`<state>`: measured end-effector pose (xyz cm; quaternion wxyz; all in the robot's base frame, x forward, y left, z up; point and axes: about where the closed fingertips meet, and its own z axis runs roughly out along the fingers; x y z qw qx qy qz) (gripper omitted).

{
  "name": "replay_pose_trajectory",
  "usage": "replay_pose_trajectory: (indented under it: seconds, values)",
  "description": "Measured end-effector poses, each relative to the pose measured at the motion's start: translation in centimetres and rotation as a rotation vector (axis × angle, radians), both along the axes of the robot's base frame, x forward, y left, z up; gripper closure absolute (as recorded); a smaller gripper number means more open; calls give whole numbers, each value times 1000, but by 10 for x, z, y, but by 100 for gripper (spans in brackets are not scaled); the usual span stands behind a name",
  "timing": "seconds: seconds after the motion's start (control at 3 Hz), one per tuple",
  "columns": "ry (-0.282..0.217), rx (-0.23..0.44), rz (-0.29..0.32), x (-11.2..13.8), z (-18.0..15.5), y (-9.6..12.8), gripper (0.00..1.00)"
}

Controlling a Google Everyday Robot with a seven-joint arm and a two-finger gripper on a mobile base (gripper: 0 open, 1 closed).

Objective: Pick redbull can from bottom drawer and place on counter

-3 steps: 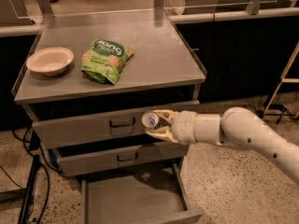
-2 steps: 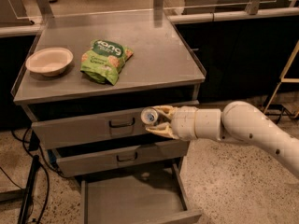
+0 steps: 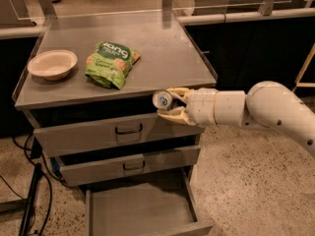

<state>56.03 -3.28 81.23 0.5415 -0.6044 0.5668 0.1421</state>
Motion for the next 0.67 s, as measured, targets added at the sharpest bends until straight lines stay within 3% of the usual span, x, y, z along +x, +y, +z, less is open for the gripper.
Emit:
replay_pose_trajectory:
  seconds: [0.33, 0.67]
  values:
    - [-1, 0, 0, 0, 1, 0, 100]
    - [8, 39, 3, -4, 35, -10, 100]
